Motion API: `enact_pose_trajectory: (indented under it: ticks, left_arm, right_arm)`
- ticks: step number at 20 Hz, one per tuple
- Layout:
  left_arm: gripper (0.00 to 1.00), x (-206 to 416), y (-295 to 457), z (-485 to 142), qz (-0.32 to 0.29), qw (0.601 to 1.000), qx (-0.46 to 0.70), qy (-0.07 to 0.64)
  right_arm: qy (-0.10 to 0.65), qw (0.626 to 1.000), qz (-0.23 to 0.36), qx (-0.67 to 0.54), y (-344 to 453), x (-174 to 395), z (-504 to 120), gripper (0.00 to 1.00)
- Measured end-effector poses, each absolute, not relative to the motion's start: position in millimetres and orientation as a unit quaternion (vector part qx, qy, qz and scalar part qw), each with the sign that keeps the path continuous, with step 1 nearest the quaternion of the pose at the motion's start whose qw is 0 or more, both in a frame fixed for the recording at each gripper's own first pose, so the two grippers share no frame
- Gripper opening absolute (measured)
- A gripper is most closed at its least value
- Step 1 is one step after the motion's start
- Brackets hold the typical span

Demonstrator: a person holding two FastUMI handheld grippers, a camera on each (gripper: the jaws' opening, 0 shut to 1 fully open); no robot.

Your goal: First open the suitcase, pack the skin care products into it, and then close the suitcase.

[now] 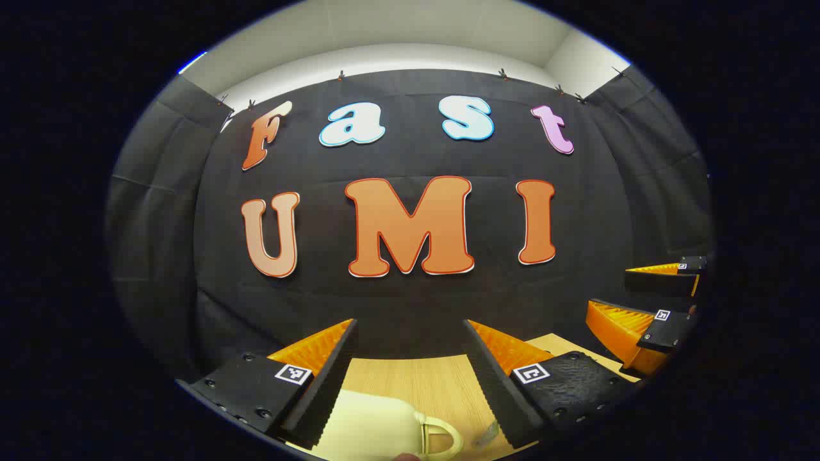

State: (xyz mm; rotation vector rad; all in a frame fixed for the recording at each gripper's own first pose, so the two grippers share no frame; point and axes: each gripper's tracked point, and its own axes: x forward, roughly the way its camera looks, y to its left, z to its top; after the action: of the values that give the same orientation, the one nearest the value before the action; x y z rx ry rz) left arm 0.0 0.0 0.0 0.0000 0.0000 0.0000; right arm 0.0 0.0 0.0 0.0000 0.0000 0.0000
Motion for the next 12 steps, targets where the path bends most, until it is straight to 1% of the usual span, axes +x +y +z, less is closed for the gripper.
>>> enact_pose_trajectory:
  ticks: [1,2,3,6,9,10,11,12]
  left_arm:
    - [0.98,0,0,1,0.0,1.0,0.003,-0.001]
    - [1.0,0,0,1,-0.002,1.0,0.006,-0.002]
    - [0.98,0,-1,2,-0.004,1.0,0.006,-0.004]
    - [0.98,0,-3,0,-0.005,1.0,0.01,-0.001]
    - [0.98,-1,2,2,0.003,1.0,0.016,0.001]
    - [0.98,-2,3,1,0.005,1.0,0.016,0.0]
    - [0.98,-2,4,2,0.008,1.0,0.016,0.0]
    - [0.98,-3,5,1,0.01,1.0,0.017,0.0]
  right_arm:
    - [0.001,1.0,-0.001,0.001,-2,0,0,0.96]
    - [0.0,1.0,0.0,0.001,-3,0,0,0.95]
    - [-0.002,1.0,-0.001,0.0,-3,0,1,0.95]
    - [-0.008,1.0,-0.005,-0.011,-5,-1,3,0.95]
    - [-0.005,1.0,0.009,0.007,3,-2,1,0.95]
    - [-0.003,1.0,0.012,0.01,6,-2,0,0.93]
    - [-0.002,1.0,0.015,0.013,7,0,0,0.95]
    - [-0.002,1.0,0.018,0.014,8,-1,1,0.95]
